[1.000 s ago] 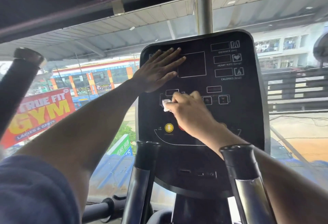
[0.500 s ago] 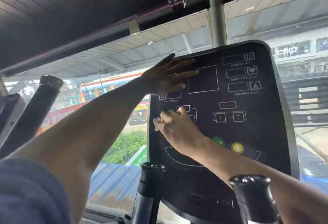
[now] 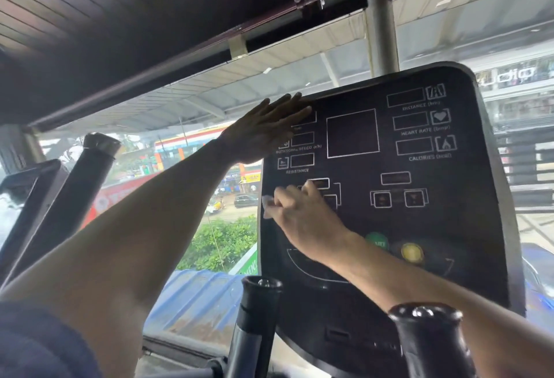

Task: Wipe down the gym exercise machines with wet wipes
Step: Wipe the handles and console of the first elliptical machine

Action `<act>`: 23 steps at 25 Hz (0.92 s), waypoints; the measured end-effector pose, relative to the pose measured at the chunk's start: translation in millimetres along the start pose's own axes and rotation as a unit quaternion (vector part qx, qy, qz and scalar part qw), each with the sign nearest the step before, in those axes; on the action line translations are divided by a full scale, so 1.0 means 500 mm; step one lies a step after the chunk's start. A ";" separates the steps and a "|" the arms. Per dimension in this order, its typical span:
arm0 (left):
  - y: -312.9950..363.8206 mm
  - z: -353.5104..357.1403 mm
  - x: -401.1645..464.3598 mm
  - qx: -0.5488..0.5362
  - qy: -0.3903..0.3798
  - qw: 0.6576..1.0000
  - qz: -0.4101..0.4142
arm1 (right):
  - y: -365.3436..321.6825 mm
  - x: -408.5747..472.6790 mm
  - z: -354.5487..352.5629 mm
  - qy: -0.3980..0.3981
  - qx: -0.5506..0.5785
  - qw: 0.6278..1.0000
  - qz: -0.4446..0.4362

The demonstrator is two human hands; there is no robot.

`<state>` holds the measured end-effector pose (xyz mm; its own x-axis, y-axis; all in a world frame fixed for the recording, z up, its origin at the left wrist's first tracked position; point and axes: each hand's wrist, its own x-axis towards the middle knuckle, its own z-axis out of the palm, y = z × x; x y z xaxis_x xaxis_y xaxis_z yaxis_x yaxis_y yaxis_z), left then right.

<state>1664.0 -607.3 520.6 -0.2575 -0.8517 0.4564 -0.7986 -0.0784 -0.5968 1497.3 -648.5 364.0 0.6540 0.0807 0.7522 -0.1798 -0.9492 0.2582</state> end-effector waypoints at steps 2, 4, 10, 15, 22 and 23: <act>0.007 0.007 -0.024 -0.012 -0.022 1.000 -0.001 | -0.035 -0.053 0.011 0.006 0.030 1.000 -0.001; 0.032 0.024 -0.056 -0.006 -0.030 0.999 -0.017 | -0.061 -0.101 0.021 -0.003 0.031 0.999 -0.007; 0.204 0.090 -0.188 -0.034 -0.012 0.997 -0.066 | -0.111 -0.210 -0.027 0.026 0.069 0.997 0.001; 0.313 0.086 -0.190 -0.073 0.017 0.996 -0.046 | -0.140 -0.281 -0.021 -0.066 0.097 0.990 0.084; 0.360 0.116 -0.173 -0.053 0.025 0.998 -0.021 | -0.050 -0.482 -0.174 0.003 0.002 0.973 0.232; 0.360 0.118 -0.175 -0.056 0.028 0.998 -0.022 | -0.023 -0.483 -0.209 0.012 -0.031 0.970 0.240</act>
<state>1575.0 -577.2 334.4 -0.2476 -0.8185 0.5184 -0.8650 -0.0543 -0.4988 1264.9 -625.2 242.8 0.4681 -0.3579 0.8080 -0.5029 -0.8597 -0.0895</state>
